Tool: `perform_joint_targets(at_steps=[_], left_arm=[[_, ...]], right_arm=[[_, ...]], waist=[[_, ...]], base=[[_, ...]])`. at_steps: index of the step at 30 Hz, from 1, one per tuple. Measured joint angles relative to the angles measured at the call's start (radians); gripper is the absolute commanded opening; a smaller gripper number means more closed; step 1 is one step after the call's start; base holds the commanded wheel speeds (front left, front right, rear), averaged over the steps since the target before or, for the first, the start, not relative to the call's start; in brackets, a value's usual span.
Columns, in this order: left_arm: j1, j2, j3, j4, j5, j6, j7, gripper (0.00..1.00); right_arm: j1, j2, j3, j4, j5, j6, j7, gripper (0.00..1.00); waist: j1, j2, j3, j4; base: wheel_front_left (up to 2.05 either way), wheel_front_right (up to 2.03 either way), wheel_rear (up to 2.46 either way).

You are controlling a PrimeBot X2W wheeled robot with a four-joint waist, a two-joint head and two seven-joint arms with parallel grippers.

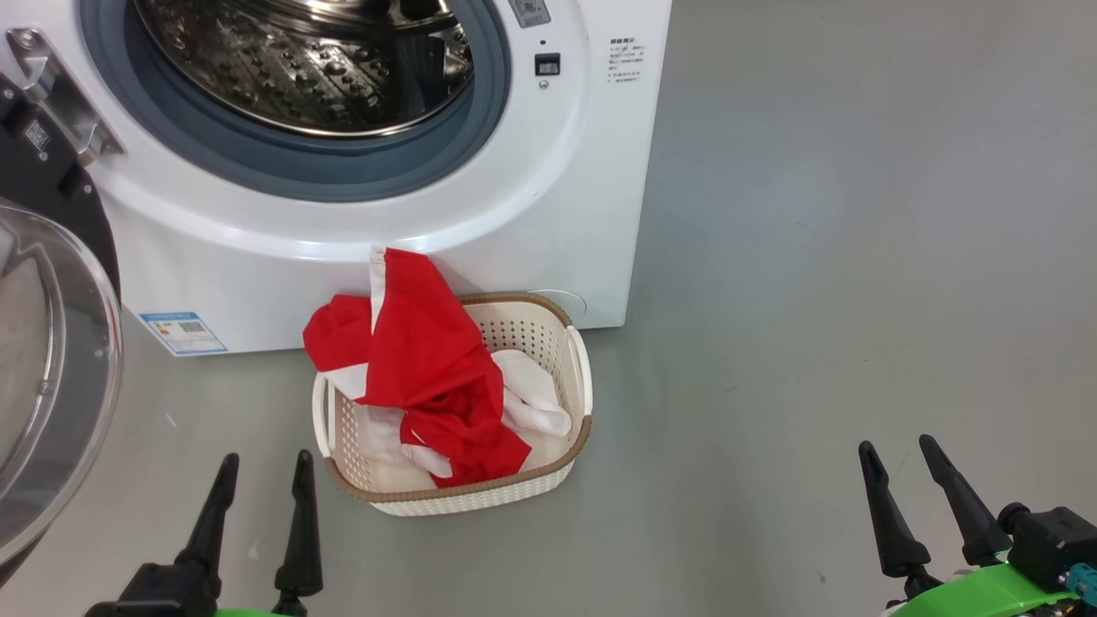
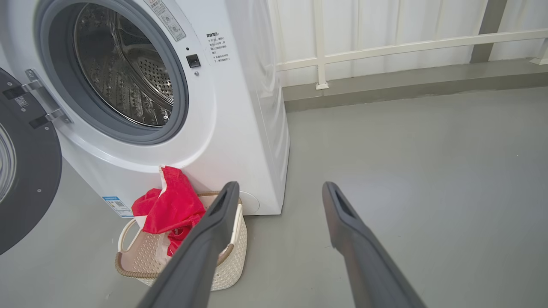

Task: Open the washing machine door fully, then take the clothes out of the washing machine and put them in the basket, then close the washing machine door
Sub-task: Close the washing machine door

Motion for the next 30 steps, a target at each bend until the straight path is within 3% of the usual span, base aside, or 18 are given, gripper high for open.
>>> perform_joint_targets(at_steps=[15, 30], left_arm=[[0.000, 0.000, -0.007, 0.005, -0.012, 0.016, 0.000, 1.00], [0.077, 0.001, -0.012, 0.030, -0.068, 0.072, 0.000, 1.00]], right_arm=[[0.000, -0.001, 0.012, 0.001, -0.003, 0.000, 0.000, 1.00], [-0.009, -0.039, 0.139, 0.036, -0.003, 0.000, 0.000, 1.00]], waist=[[0.0000, 0.0000, -0.009, 0.029], [0.0000, 0.0000, -0.047, 0.171]], base=[[0.00, 0.00, 0.00], [0.00, 0.00, 0.00]])
